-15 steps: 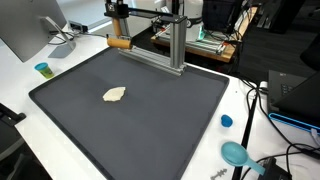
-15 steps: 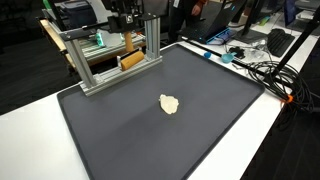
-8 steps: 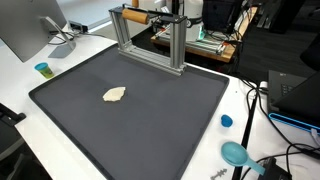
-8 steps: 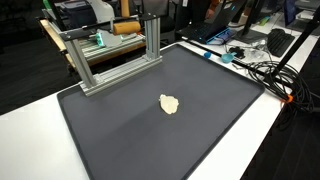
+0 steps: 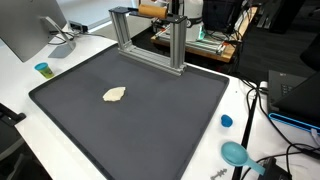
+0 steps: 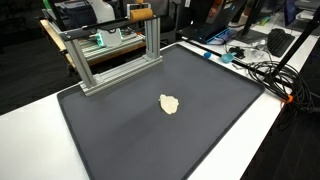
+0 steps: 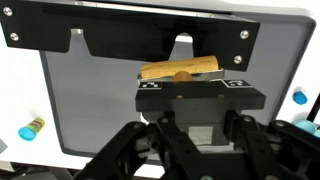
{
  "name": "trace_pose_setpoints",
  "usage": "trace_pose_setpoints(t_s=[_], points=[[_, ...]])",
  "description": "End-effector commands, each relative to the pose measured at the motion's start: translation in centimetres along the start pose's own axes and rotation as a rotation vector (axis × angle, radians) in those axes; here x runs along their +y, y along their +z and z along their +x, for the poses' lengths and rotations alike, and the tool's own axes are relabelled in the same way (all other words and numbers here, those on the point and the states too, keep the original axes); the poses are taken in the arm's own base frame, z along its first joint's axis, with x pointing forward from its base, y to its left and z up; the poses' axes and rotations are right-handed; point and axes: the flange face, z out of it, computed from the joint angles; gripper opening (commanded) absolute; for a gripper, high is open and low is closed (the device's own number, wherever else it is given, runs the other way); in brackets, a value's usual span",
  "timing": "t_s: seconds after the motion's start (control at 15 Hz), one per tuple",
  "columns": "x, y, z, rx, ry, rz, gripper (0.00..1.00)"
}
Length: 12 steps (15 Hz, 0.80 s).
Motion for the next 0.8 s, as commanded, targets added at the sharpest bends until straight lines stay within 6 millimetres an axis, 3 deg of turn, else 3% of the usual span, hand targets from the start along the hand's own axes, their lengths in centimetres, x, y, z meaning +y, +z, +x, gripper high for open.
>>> trace_pose_setpoints(t_s=[0.0,0.07,0.13,0.4,0.73], points=[[0.0,0.0,0.0,-0.001,0.0,0.0,0.47],[0.0,0.0,0.0,-0.001,0.0,0.0,0.47],[-0.1,-0.3,0.1,0.013,0.028,0.027,0.22],[0.2,-1.6,1.2,0.087,0.128,0.106,0.22],[2.5,1.2,3.1,0.123,0.183,0.039,0.22]])
